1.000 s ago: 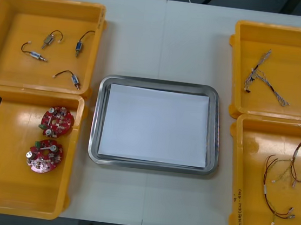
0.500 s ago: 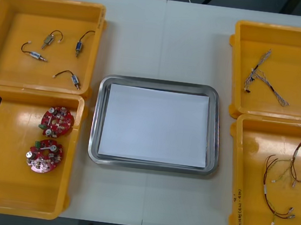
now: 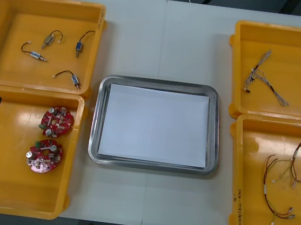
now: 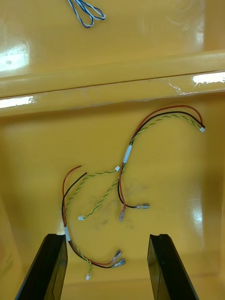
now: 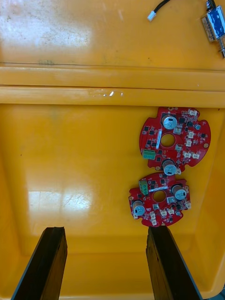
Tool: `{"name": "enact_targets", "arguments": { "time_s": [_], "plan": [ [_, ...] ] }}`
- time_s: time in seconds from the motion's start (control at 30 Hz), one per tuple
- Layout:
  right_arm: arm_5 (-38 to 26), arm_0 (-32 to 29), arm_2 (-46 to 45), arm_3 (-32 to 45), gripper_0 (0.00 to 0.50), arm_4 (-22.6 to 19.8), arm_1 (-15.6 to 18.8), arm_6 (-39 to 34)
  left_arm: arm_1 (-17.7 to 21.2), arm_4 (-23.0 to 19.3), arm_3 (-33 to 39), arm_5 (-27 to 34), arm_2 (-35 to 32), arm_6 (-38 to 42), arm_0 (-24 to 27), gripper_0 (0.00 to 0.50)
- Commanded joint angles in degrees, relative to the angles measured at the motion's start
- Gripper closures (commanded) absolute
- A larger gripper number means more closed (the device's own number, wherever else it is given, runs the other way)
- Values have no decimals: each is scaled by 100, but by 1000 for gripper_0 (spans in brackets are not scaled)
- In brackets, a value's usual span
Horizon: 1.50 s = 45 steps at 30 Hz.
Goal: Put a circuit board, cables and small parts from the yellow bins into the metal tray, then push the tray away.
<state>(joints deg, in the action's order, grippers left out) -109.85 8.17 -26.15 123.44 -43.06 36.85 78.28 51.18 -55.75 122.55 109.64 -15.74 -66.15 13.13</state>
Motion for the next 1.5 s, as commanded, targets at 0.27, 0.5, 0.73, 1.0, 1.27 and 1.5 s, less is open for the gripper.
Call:
{"name": "enact_targets", "arguments": {
  "time_s": [0.27, 0.5, 0.73, 1.0, 1.27, 1.5],
  "plan": [
    [-15, -79, -13, 58, 0, -10, 217, -173, 243, -41, 164, 36, -149, -249, -118, 0],
    [-15, -79, -13, 58, 0, -10, 217, -173, 243, -41, 164, 36, -149, -249, -118, 0],
    [-15, 44, -119, 58, 0, 17, 287, -191, 243, -41, 164, 36, -149, -249, -118, 0],
    [-15, 27, -154, 58, 0, 78, 270, -191, 103, -6, 49, 36, 185, -170, -206, 0],
    [-15, -378, 13, 23, 0, 228, 199, -111, 103, -50, 40, 36, 370, -56, -214, 0],
    [-15, -430, 145, -294, 0, 342, 59, -103, 94, 38, 14, 36, 721, 85, -223, 0]
  ]
}}
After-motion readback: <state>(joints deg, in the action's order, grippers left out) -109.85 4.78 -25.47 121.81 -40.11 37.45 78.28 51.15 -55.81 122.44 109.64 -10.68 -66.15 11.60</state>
